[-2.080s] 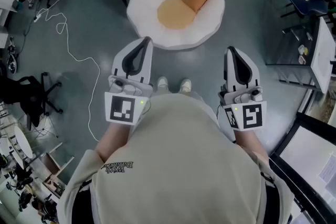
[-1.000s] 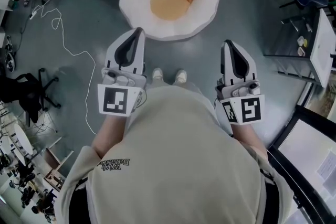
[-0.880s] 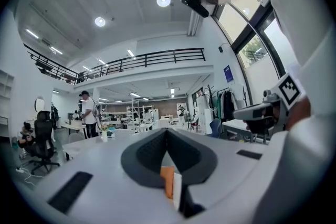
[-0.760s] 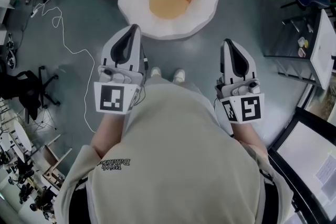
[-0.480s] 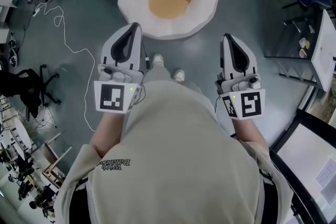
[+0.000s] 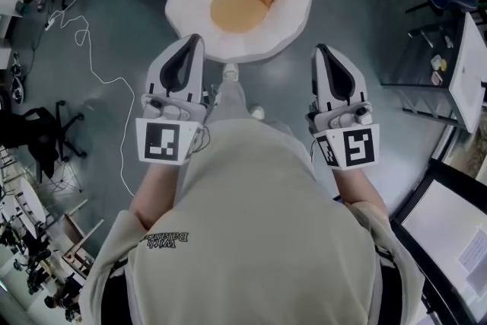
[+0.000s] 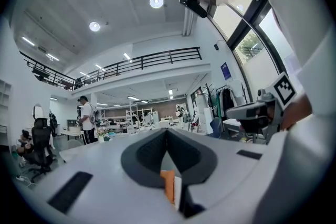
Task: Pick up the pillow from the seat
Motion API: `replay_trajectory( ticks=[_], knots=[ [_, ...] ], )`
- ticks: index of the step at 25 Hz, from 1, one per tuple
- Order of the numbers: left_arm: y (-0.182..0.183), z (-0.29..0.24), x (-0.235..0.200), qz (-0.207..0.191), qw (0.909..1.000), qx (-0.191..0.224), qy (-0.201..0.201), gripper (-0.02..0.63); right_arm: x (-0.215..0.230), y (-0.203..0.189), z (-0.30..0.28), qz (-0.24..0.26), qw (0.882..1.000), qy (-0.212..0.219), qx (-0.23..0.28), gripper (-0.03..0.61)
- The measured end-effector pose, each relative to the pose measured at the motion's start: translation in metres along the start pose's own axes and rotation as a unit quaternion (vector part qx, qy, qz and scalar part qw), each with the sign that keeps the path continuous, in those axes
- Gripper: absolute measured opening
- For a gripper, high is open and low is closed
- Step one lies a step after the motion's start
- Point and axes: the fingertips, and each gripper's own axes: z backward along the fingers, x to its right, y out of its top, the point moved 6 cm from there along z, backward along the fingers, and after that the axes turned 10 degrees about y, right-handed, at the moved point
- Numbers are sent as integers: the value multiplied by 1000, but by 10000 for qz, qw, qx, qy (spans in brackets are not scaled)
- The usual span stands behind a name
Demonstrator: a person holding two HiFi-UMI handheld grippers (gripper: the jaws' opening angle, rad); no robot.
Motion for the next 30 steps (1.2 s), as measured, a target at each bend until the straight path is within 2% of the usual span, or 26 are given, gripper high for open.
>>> replay_trajectory(
  ticks=[4, 9, 12, 20, 30],
  knots=[
    [-6, -15, -4, -67, 9999, 83, -39, 11, 8, -2, -9, 8, 10000, -15, -20, 9],
    [-8, -42, -13, 113, 9999, -30, -88, 11, 20, -3, -32, -29, 9999, -35, -91, 9],
    [-14, -59, -23, 5, 9999, -32, -131, 11, 28, -5, -50, -82, 9998, -19, -152, 9],
    [-20, -117, -60, 293, 9990, -198, -255, 11, 47, -8, -121, -106, 9994, 49, -310, 9],
    [-27, -198, -111, 393, 9971, -136, -639, 11, 79, 2, -208, 111, 9989, -285, -367, 9]
  ],
)
